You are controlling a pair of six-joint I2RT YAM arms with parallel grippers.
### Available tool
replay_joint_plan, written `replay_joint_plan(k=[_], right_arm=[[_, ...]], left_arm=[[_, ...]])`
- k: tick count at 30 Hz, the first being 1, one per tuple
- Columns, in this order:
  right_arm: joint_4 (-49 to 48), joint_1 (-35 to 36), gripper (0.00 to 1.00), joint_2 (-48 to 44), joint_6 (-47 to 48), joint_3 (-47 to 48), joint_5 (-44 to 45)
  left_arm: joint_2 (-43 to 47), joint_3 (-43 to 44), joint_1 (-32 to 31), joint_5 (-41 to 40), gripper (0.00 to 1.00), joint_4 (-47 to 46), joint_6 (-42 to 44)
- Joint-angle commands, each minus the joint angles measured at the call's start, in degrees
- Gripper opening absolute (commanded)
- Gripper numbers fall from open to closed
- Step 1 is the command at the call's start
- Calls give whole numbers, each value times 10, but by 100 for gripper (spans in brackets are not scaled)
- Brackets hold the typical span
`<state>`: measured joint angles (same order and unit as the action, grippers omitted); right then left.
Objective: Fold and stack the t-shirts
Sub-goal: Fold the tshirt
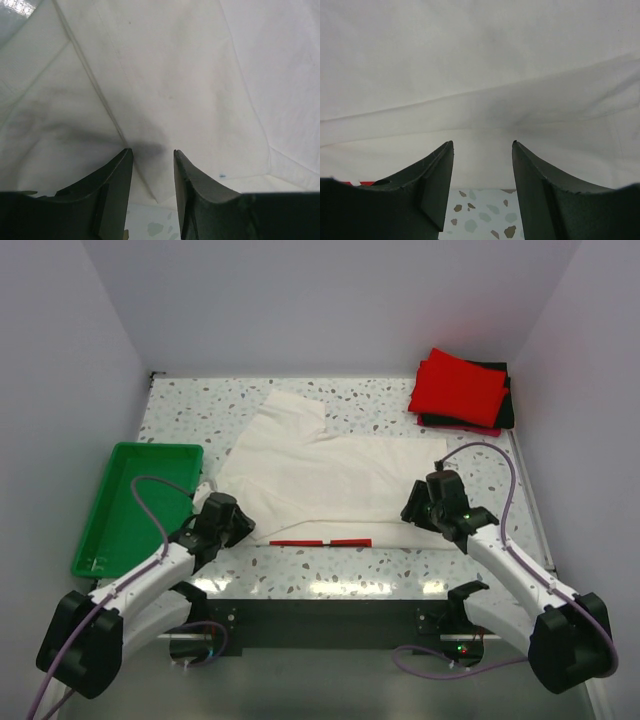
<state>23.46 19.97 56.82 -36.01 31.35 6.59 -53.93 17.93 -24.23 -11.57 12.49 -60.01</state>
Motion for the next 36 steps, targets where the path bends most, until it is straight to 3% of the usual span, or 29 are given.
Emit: replay_joint_plan(k=[1,10,17,21,36], right_arm=[[-7,2,54,-14,-5,-8,18],[-3,2,54,-21,-6,-9,17],[3,2,54,-29,-8,-7,13],[8,2,54,-35,-8,-2,17],[7,2,54,3,1,21,33]], left_arm=[[-6,18,-13,-32,43,5,-27],[-20,23,-24,-36,35,-9,-34],[-40,39,-25,-39,10,-28,-24],[-49,58,-25,-40,1,-38,-16],[-190,206,-24,-50,0,-65,18]])
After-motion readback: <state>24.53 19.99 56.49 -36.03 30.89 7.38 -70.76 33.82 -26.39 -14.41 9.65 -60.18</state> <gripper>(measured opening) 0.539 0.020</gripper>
